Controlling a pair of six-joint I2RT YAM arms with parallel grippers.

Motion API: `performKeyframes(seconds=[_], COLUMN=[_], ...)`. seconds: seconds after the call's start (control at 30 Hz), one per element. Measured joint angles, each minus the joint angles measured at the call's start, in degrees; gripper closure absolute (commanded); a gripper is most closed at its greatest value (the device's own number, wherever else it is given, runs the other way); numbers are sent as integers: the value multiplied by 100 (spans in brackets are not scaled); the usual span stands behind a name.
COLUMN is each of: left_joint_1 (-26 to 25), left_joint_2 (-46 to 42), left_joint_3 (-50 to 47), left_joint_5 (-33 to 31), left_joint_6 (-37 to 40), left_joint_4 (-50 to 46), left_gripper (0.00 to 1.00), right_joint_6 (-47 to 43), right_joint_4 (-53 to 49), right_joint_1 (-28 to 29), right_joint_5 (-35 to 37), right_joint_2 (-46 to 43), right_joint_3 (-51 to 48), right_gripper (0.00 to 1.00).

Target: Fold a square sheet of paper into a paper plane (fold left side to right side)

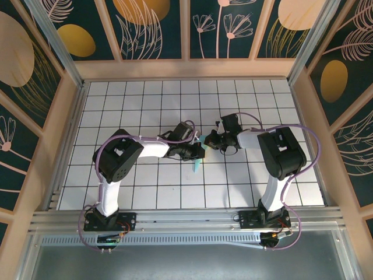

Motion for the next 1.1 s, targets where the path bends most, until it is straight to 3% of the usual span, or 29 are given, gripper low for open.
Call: performKeyframes(seconds=[1.1], left_joint_1=[-160], left_joint_2=[-267], left_joint_3=[-348], left_joint_5=[-168], left_joint_6=[702], left_joint_4=[-179], left_gripper=[100], right_joint_6=[-127], right_joint_4=[-173], right_joint_1=[-15], right_joint_5=[-42], right_joint_2=[98], right_joint_3=[155], right_gripper=[100])
